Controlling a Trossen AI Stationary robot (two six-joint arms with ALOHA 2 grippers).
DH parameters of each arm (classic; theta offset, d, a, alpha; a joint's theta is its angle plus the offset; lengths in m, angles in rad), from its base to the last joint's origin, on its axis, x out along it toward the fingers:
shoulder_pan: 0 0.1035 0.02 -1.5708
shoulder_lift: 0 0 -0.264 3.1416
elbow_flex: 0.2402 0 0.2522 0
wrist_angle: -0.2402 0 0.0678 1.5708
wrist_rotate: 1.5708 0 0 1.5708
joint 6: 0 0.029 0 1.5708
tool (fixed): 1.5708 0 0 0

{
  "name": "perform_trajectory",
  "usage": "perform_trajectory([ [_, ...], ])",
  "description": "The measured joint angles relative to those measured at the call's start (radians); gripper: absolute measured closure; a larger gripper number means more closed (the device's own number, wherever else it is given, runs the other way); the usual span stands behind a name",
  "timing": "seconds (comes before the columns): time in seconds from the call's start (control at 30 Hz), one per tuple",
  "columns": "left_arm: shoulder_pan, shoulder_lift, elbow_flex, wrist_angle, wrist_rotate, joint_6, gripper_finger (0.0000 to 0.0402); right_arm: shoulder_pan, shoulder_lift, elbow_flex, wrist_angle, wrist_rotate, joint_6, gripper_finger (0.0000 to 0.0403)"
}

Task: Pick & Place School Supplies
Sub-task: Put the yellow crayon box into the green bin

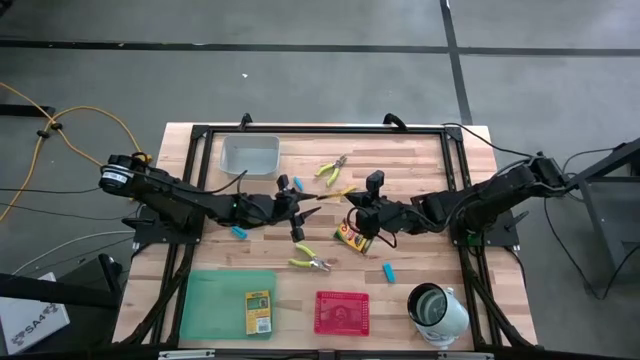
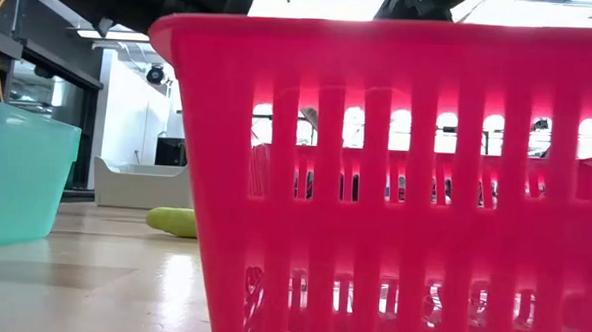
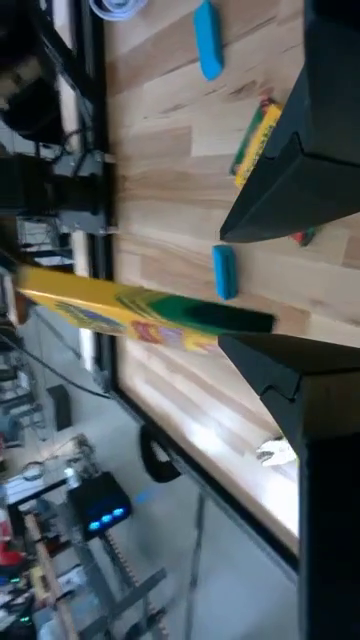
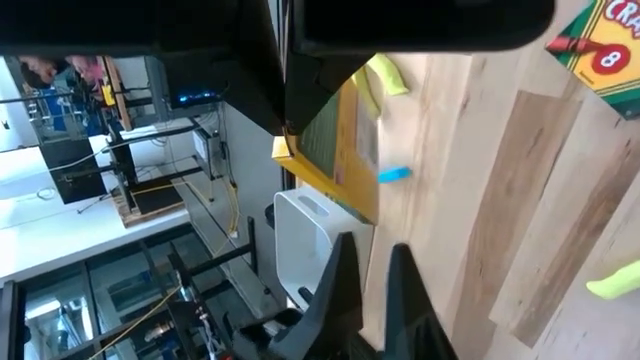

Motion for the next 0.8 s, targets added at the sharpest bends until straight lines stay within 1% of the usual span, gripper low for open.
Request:
perform_trajectory([
  [0.5, 0.006, 0.0, 0.0, 0.004, 0.004, 0.013, 0.025, 0.0, 0.0, 0.0, 0.008, -0.002, 0.007, 0.04],
  [0.63, 0.006, 0.0, 0.0, 0.006, 0.004, 0.013, 0.025, 0.0, 0.0, 0.0, 0.035, -0.041, 0.006, 0.04],
  [0.8, 0.006, 0.0, 0.0, 0.008, 0.003, 0.013, 0.025, 0.0, 0.0, 0.0, 0.06, -0.048, -0.01, 0.04],
])
